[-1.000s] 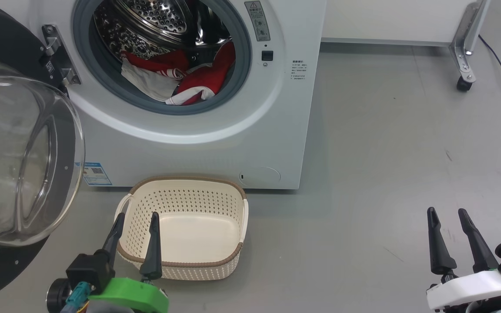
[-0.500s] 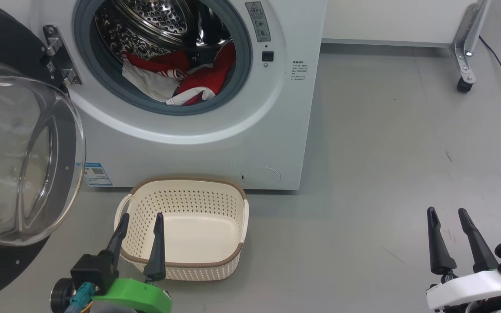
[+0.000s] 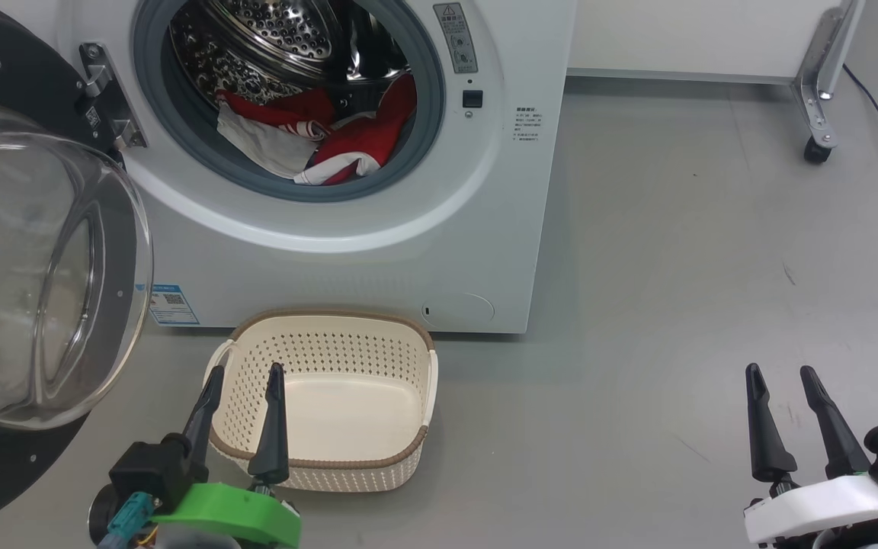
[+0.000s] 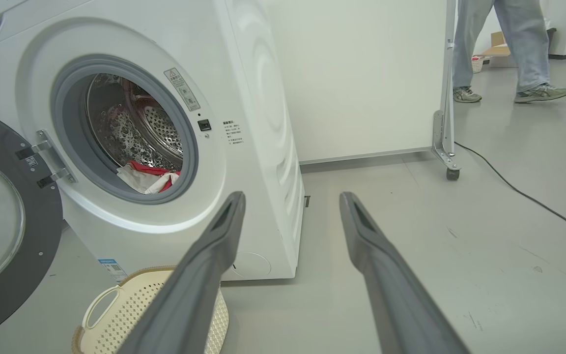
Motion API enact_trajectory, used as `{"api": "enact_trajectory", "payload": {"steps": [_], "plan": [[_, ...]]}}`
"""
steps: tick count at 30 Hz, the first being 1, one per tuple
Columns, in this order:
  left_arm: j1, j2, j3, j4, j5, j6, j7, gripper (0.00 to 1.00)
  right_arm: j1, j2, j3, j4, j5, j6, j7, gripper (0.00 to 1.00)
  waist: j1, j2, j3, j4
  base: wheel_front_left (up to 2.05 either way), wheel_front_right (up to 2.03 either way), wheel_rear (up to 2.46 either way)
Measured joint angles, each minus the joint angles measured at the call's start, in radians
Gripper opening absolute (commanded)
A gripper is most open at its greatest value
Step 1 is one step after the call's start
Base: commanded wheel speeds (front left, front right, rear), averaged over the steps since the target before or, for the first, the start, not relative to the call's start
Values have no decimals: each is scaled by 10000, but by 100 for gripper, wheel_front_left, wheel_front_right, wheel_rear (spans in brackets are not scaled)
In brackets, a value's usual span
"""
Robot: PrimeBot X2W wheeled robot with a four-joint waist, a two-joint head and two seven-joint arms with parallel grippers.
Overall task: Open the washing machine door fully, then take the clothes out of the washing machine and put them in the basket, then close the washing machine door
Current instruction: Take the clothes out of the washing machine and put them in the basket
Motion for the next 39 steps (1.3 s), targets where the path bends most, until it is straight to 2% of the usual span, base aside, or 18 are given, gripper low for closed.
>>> {"api": "enact_trajectory", "payload": {"steps": [16,39], "plan": [[26,0,25,-67,-2,0,0,100,2,61,-35,4,-58,54,0,100,0,0,-13,33,54,-54,0],[40,0,-107,-81,274,42,0,100,4,90,-10,46,-88,88,0,100,0,0,-44,96,103,-103,0]]}}
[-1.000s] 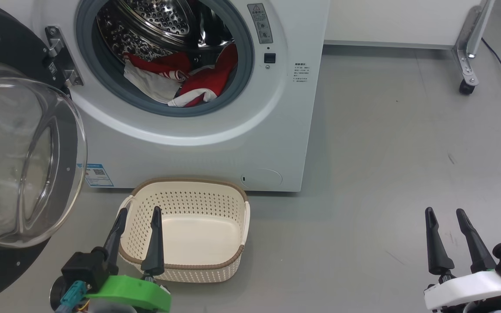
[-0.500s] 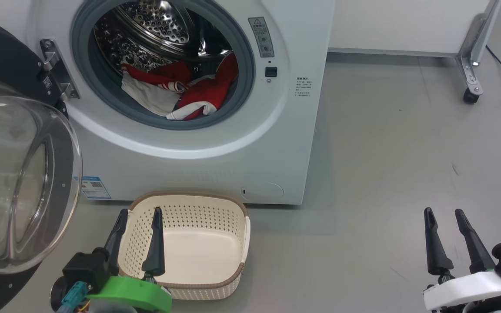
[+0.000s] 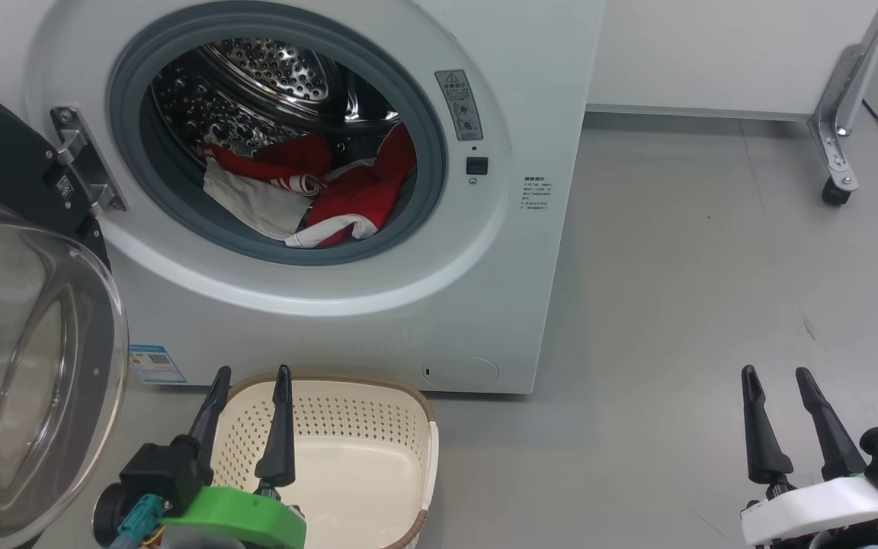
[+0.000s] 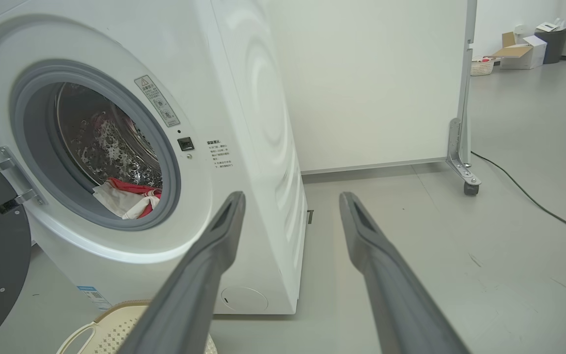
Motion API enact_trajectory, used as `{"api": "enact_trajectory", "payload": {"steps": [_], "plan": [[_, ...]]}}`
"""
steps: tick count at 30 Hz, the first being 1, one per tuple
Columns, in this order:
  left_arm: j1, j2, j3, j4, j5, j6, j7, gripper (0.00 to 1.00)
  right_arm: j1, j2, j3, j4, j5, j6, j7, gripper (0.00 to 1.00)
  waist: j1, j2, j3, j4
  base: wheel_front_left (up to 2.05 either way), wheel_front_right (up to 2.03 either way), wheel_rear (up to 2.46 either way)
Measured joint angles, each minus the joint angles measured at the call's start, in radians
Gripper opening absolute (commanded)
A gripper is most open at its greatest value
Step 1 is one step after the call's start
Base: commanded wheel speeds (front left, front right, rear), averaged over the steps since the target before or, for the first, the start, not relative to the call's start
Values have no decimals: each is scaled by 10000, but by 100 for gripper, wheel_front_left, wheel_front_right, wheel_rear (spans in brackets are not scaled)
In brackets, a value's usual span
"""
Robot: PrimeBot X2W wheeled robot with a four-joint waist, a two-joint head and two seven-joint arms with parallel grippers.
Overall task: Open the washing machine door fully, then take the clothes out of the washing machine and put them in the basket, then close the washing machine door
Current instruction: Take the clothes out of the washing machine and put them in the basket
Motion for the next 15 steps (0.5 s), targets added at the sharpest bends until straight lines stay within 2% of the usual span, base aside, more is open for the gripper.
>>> {"api": "enact_trajectory", "payload": {"steps": [8,15], "plan": [[15,0,-10,-36,-105,-8,0,100,1,12,4,4,-67,2,0,100,0,0,-3,-7,59,-59,0],[128,0,0,-25,-198,-8,0,100,1,73,-8,4,-67,2,0,100,0,0,12,-14,21,-36,15]]}}
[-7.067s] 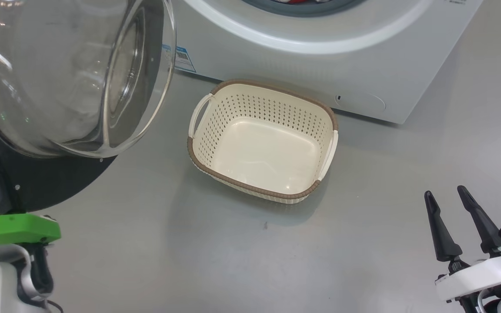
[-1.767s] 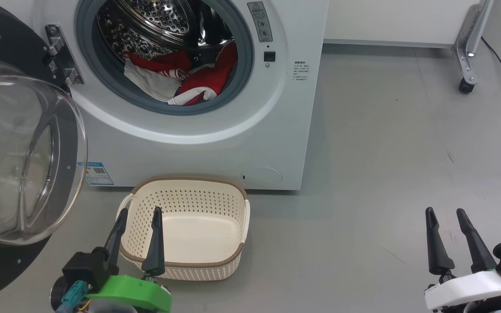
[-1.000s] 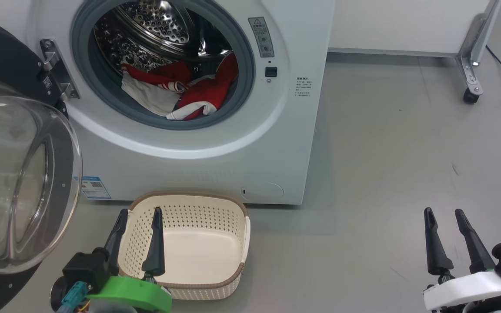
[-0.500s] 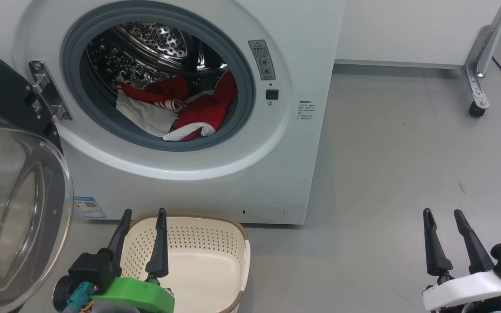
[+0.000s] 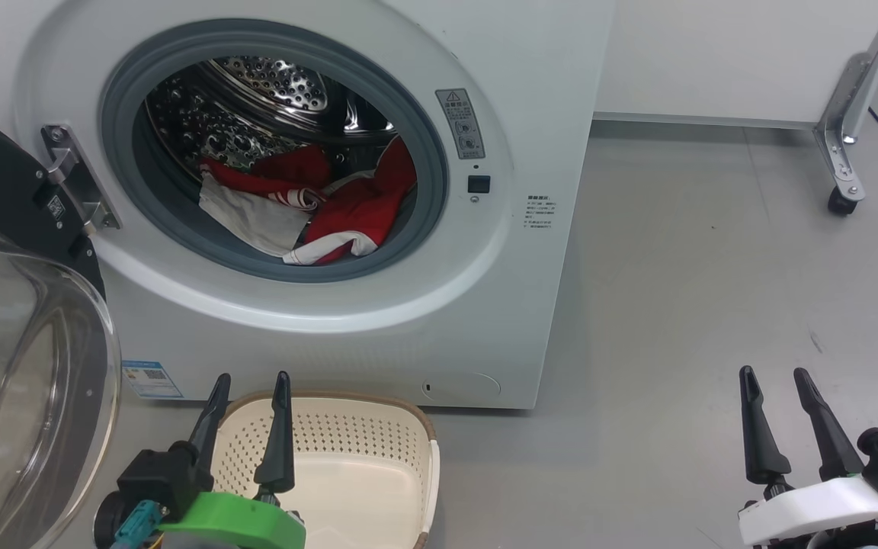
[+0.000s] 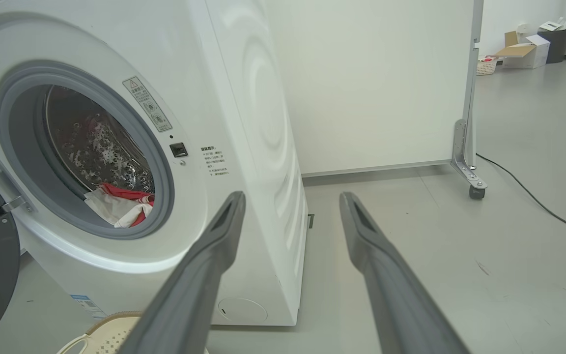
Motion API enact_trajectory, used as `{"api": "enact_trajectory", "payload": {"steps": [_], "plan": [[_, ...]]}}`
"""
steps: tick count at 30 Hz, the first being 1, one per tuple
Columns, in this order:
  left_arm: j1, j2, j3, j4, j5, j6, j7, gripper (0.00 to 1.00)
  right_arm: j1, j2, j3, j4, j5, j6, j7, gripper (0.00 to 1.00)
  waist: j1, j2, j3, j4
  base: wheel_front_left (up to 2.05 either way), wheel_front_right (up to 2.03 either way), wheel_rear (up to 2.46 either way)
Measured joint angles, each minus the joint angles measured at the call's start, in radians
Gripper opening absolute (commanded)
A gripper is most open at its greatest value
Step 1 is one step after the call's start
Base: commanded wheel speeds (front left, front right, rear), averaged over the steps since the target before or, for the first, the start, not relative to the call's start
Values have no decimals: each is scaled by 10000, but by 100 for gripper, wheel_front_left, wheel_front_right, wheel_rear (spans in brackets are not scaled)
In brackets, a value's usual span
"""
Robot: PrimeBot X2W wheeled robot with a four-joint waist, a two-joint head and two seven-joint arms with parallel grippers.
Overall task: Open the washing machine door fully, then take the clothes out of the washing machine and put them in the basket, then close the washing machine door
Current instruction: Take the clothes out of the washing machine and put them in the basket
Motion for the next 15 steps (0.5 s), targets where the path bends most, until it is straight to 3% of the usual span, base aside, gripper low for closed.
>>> {"api": "enact_trajectory", "payload": {"steps": [15], "plan": [[9,2,-10,2,125,2,0,100,1,58,-52,0,0,71,0,100,0,0,33,-40,-7,-10,17]]}}
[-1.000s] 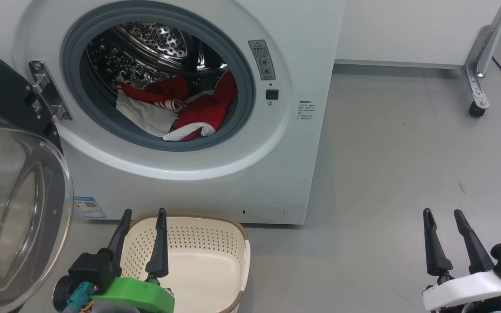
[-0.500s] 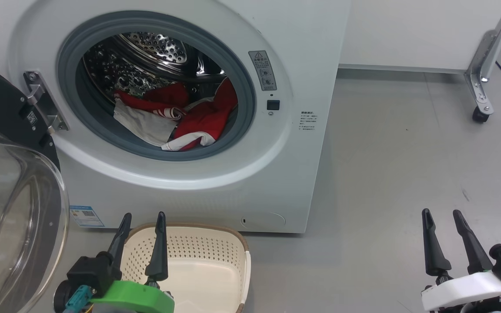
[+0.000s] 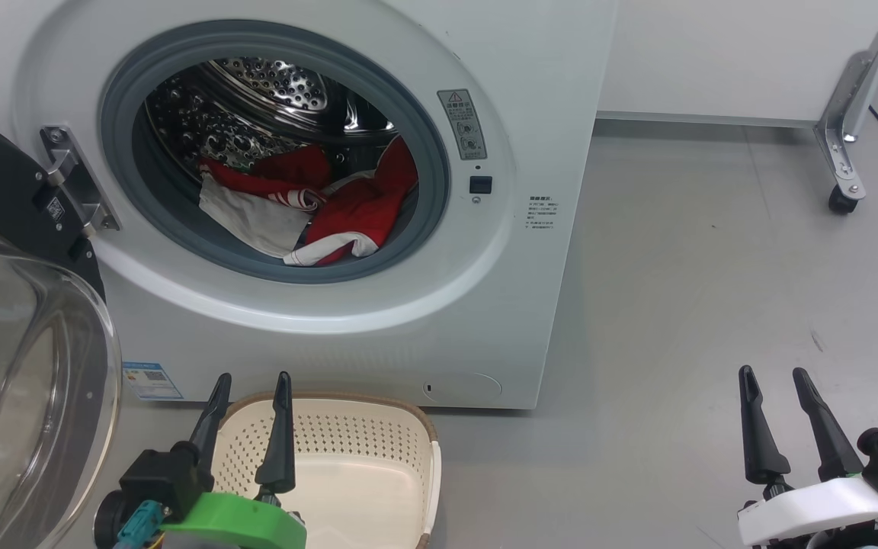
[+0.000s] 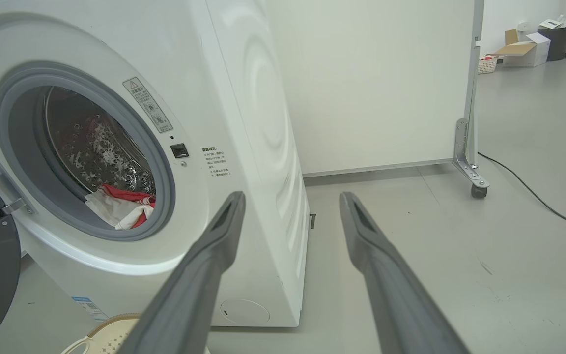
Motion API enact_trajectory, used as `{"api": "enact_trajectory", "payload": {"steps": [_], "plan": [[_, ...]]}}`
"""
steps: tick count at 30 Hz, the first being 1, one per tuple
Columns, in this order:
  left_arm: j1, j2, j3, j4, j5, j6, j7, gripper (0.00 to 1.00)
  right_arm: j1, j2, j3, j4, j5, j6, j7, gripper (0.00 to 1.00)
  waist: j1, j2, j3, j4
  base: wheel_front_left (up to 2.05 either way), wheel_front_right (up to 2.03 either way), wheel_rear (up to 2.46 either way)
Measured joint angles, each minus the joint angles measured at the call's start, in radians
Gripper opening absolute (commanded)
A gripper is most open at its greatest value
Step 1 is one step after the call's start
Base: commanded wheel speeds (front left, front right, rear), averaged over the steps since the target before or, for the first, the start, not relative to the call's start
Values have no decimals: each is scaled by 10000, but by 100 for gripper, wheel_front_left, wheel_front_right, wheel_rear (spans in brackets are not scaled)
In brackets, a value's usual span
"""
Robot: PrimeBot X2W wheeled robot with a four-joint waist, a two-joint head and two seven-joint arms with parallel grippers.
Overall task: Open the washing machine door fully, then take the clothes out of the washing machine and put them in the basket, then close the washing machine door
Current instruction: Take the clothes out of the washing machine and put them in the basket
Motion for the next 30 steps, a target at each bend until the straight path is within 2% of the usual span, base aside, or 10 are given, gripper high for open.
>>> {"api": "enact_trajectory", "payload": {"steps": [30], "plan": [[0,0,-148,56,59,8,0,100,0,10,-88,10,-73,6,0,100,0,0,33,-2,0,0,0]]}}
